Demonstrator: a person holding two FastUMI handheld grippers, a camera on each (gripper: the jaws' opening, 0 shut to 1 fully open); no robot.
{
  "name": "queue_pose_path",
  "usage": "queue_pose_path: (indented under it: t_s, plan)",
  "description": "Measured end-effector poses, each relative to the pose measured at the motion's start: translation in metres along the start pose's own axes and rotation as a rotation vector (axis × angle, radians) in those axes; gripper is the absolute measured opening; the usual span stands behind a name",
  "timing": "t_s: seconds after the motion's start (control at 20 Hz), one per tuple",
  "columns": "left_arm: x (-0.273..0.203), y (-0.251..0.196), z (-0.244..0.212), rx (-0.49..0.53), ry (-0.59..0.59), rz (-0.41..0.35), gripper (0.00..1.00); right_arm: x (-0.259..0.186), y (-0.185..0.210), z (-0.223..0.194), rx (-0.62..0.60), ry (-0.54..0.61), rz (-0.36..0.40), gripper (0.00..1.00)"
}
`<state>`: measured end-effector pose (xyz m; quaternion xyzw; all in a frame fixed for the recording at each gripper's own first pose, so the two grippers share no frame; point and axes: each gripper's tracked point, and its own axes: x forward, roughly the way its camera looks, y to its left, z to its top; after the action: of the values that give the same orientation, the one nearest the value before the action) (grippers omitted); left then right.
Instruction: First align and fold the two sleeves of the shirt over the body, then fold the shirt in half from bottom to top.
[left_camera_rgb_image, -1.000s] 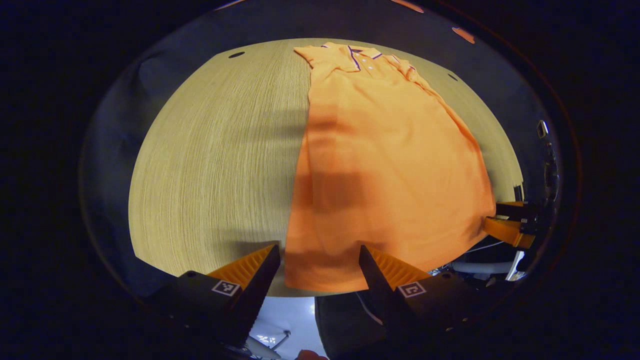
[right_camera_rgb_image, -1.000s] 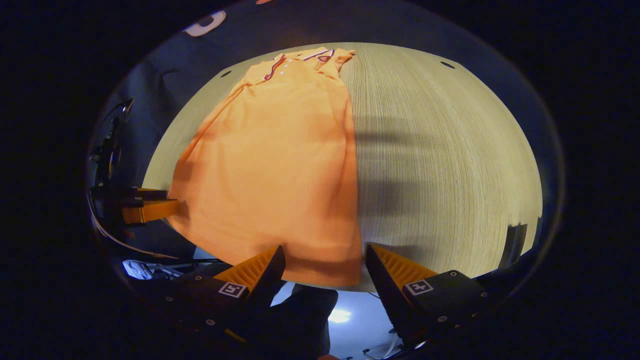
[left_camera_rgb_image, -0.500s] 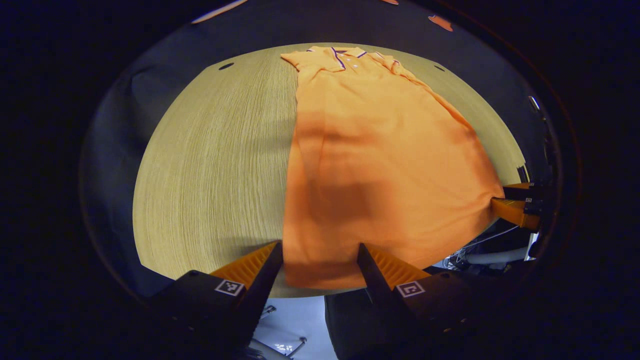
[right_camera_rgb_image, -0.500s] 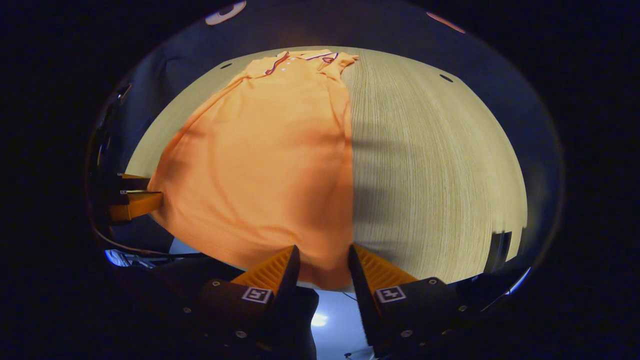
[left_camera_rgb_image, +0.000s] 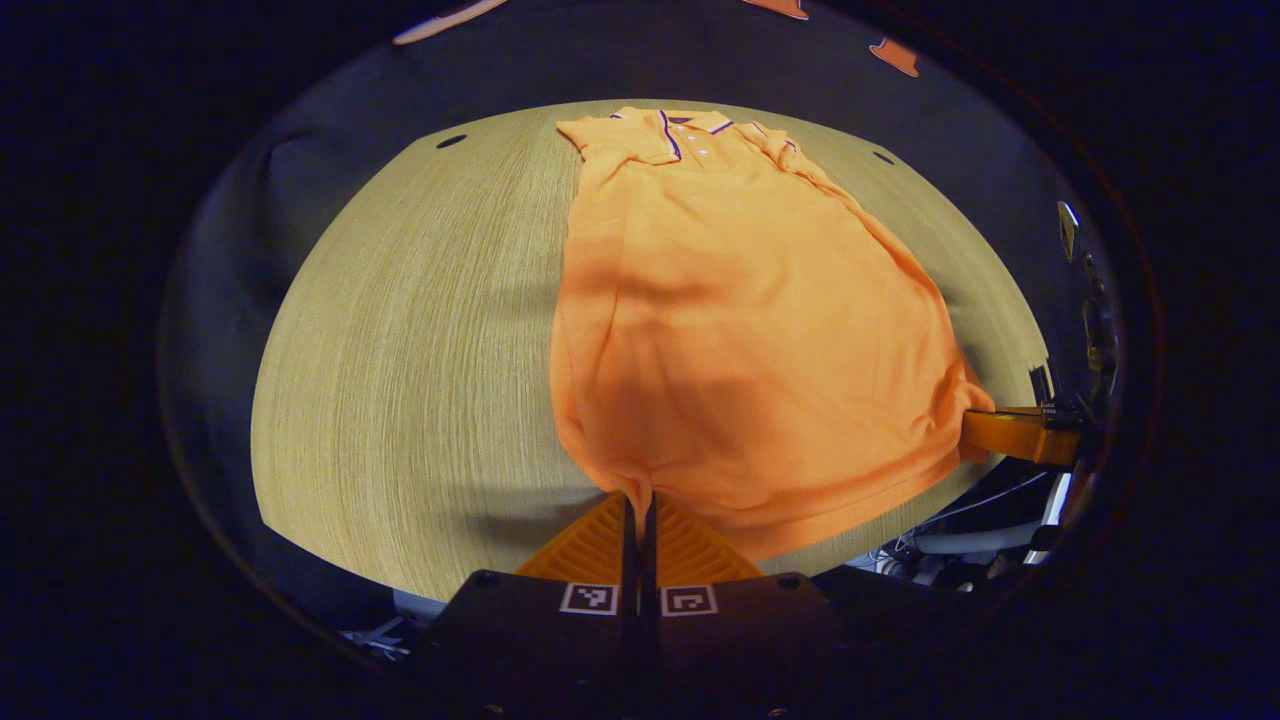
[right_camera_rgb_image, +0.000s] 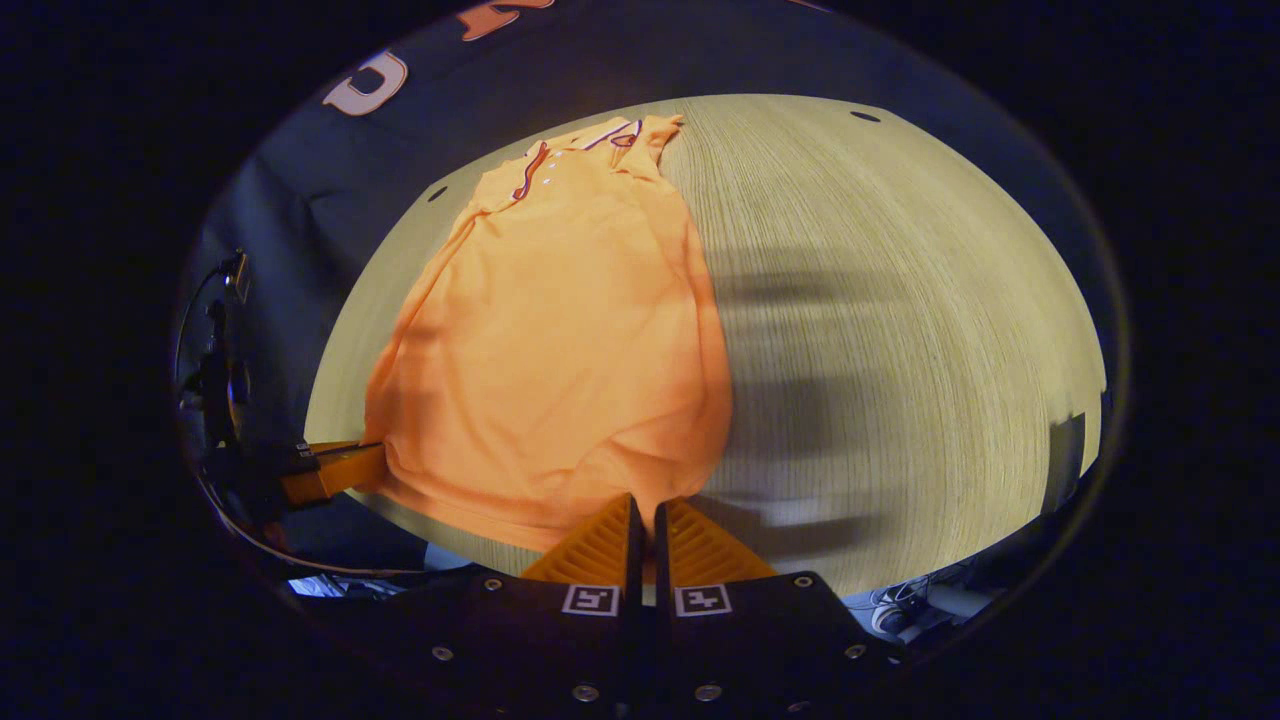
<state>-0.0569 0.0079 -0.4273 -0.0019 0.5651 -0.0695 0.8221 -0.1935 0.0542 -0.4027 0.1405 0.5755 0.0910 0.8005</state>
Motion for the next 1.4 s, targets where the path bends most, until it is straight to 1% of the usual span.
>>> queue_pose_path:
  t_s: [0.1, 0.15, 0.25, 0.4, 0.5, 0.65, 0.75, 0.9, 1.0, 1.1, 1.15, 1.2, 1.3, 1.4]
  plan:
    - [-0.007, -0.004, 0.016, -0.030, -0.035, -0.018, 0.01, -0.006, 0.006, 0.016, -0.010, -0.042, 0.024, 0.06]
    - [-0.011, -0.004, 0.028, -0.041, -0.063, -0.022, 0.01, -0.010, 0.010, 0.024, -0.003, -0.053, 0.047, 0.06]
    - [-0.023, -0.005, 0.045, -0.057, -0.093, -0.030, 0.02, -0.016, 0.011, 0.040, 0.015, -0.081, 0.070, 0.06]
    - [-0.036, -0.002, 0.070, -0.071, -0.147, -0.023, 0.02, -0.028, 0.015, 0.060, 0.021, -0.116, 0.125, 0.05]
    - [-0.041, 0.000, 0.080, -0.084, -0.170, -0.010, 0.02, -0.025, 0.015, 0.075, 0.032, -0.133, 0.145, 0.05]
    - [-0.050, 0.000, 0.098, -0.095, -0.207, -0.003, 0.01, -0.035, 0.030, 0.099, 0.064, -0.189, 0.231, 0.05]
    - [-0.056, -0.001, 0.108, -0.094, -0.227, -0.001, 0.01, -0.036, 0.027, 0.110, 0.066, -0.201, 0.231, 0.05]
    - [-0.064, -0.002, 0.131, -0.079, -0.261, -0.013, 0.01, -0.044, 0.034, 0.133, 0.096, -0.245, 0.267, 0.05]
    - [-0.063, 0.000, 0.151, -0.074, -0.284, -0.021, 0.01, -0.045, 0.030, 0.149, 0.114, -0.263, 0.251, 0.05]
    - [-0.063, 0.002, 0.172, -0.076, -0.299, -0.039, 0.01, -0.050, 0.037, 0.169, 0.135, -0.288, 0.265, 0.05]
    - [-0.064, 0.003, 0.183, -0.077, -0.313, -0.044, 0.01, -0.052, 0.038, 0.178, 0.132, -0.296, 0.267, 0.05]
    - [-0.063, 0.005, 0.193, -0.087, -0.318, -0.048, 0.01, -0.053, 0.034, 0.180, 0.120, -0.302, 0.254, 0.04]
    - [-0.066, -0.002, 0.215, -0.113, -0.324, -0.096, 0.01, -0.056, 0.037, 0.207, 0.117, -0.330, 0.245, 0.05]
    - [-0.070, 0.002, 0.239, -0.100, -0.348, -0.102, 0.01, -0.054, 0.039, 0.227, 0.127, -0.344, 0.244, 0.04]
